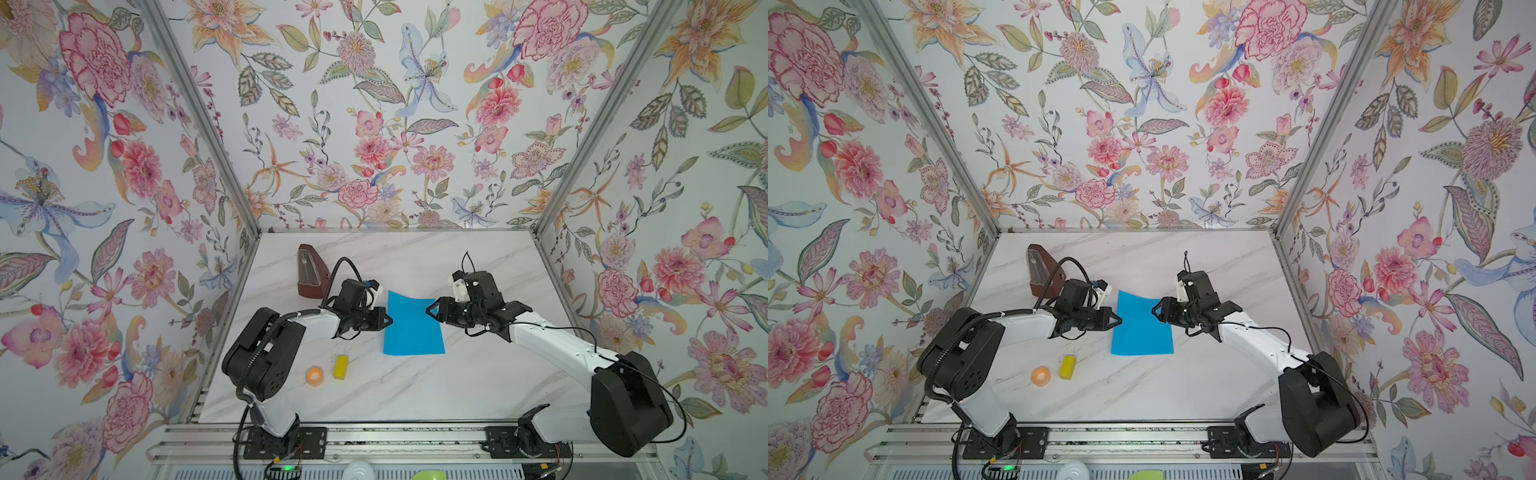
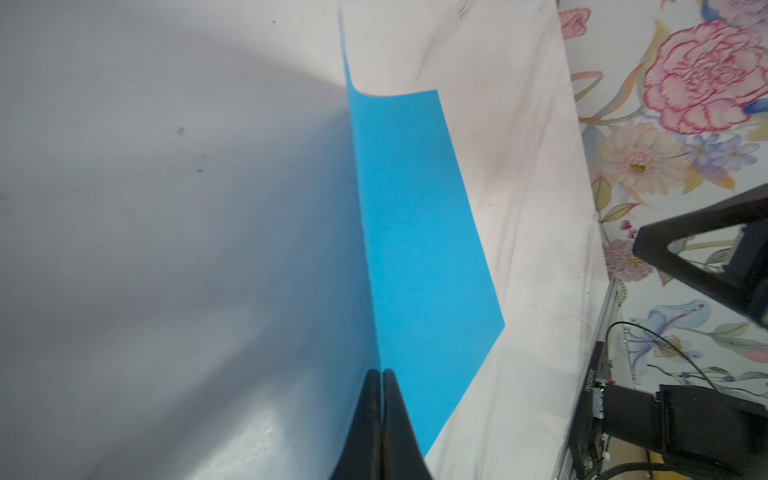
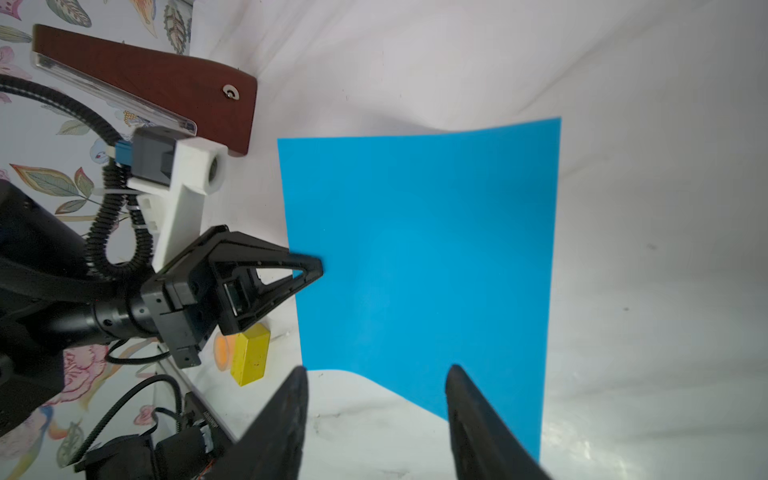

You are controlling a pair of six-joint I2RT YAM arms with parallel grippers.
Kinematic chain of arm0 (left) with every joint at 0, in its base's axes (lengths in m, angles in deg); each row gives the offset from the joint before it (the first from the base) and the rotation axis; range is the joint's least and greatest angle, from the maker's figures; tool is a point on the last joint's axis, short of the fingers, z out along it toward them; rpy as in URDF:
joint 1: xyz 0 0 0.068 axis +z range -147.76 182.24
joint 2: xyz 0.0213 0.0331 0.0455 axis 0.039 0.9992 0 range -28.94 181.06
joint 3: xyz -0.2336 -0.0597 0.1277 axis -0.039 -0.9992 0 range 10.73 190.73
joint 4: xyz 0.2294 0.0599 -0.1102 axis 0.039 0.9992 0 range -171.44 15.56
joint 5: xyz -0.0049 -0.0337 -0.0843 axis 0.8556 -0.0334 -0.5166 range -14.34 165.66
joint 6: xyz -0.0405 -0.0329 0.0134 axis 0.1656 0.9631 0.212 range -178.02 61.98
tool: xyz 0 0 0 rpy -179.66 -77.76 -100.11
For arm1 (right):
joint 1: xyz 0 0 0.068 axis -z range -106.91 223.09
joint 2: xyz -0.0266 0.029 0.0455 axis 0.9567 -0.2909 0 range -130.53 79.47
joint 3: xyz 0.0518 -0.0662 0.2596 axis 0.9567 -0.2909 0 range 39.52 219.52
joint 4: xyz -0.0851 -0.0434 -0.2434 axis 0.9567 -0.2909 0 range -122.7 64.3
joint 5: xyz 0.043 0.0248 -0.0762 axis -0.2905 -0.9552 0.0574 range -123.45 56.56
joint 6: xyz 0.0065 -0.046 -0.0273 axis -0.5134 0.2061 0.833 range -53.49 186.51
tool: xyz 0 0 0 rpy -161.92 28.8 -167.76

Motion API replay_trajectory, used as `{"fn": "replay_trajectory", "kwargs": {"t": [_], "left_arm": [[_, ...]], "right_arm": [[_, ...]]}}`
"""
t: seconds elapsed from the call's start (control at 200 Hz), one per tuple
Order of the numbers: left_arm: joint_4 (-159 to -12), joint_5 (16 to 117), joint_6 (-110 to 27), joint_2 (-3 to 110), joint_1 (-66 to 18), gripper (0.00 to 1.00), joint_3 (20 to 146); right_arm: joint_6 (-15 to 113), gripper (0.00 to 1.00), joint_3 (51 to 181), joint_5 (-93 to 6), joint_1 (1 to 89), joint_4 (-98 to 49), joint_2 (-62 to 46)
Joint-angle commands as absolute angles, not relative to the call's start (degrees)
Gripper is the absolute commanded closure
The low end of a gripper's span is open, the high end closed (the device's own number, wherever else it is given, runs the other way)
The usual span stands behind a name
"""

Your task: Fold a paper plane with a square sheet of paper (fold left side to right side)

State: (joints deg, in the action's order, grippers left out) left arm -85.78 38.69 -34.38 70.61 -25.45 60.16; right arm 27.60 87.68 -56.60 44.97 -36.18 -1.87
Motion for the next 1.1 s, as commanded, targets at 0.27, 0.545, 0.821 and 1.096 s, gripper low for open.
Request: {"fn": "replay_trajectory", "kwargs": {"t": [0.27, 0.545, 0.821, 1.096], "left_arm": [[-63.32, 41.34, -49.21, 73.95, -21.54, 1.0, 67.26], [-62.63, 42.59, -48.55, 73.98, -20.18, 1.0, 67.86], [-63.84, 42.56, -46.44, 73.54, -20.02, 1.0, 67.16], [-64.72, 42.32, -44.42, 72.74, -20.0, 1.0, 66.23]], "right_arm": [[22.79, 0.75, 86.26, -70.41, 47.11, -24.99, -16.36], [21.73, 0.84, 84.92, -70.73, 47.77, -22.57, -20.37], [20.62, 0.87, 83.03, -71.37, 47.76, -19.04, -23.07], [20.84, 0.88, 82.18, -71.16, 47.69, -19.04, -24.42]]}}
